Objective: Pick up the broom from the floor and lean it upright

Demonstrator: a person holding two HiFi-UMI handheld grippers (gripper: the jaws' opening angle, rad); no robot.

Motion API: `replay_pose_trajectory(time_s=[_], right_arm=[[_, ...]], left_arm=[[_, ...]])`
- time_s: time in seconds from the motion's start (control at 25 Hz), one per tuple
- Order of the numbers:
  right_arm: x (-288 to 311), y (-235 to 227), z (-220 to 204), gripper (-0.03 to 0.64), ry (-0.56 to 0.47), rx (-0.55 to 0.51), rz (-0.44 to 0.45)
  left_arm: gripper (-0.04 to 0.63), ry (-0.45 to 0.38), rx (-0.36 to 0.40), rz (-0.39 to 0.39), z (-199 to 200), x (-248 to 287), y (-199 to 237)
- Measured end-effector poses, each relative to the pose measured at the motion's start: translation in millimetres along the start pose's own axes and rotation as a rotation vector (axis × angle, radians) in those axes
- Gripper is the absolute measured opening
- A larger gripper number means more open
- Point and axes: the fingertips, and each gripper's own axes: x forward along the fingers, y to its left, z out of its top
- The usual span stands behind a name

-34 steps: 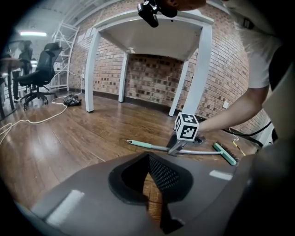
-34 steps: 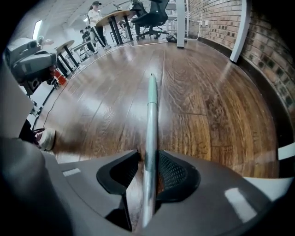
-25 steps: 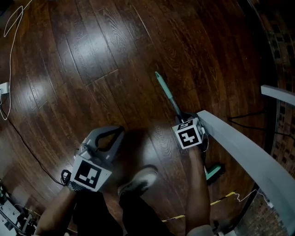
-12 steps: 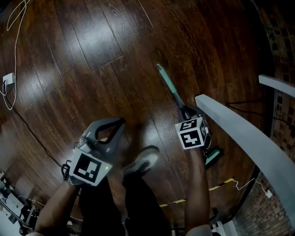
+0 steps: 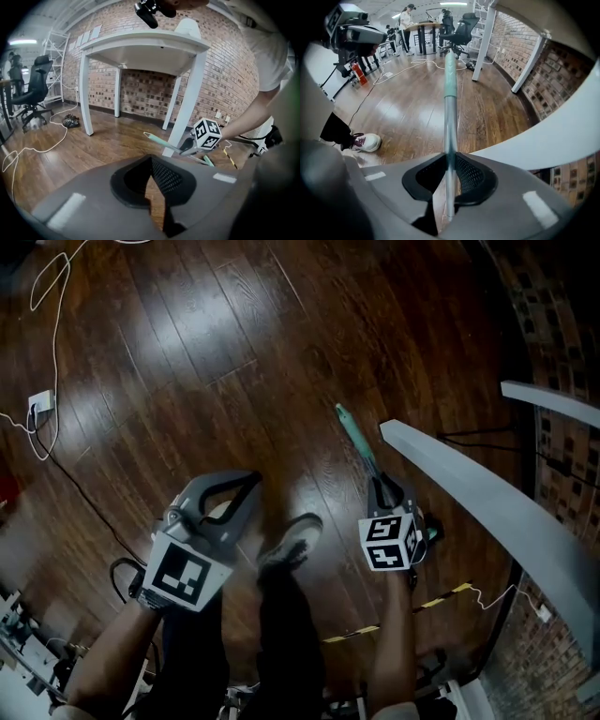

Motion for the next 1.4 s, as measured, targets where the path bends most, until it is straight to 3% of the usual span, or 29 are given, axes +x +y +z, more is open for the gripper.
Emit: replay_pose_trajectory(time_s=[0.44,0.8,1.04,1.12,1.24,1.4], right_arm=[[-90.2,-12.2,-25.0,0.086,-0.056,0.092,-0.107],[-165.6,-7.6,-54.3,0.086,-0.148,0.14,-0.247],[-231.6,-24.3,-83.8,0.086,-0.229,0.254,-0.352],[-252.2,-32.1,-99.5,0.086,-0.252,0.303,-0.362],[-276.0,-49.0,-118.3,0.087,-0.271,0.342,-0.359],[-299.7,-78.2,-137.7,0.087,-0.305,0.405,-0.364]], left_arm=[[0.001,-0.018,0.106,-0.058,64.0,-26.4,-23.4],[0.002,-0.035,0.218,-0.18,106.9,-33.1,-73.9],[0.002,-0.125,0.338,-0.266,162.9,-50.9,-108.5],[0.002,-0.12,0.276,-0.256,178.6,-55.0,-122.3],[0.002,-0.108,0.061,-0.174,202.6,-59.6,-132.5],[0.002,-0.219,0.0,-0.107,249.9,-52.4,-147.1]])
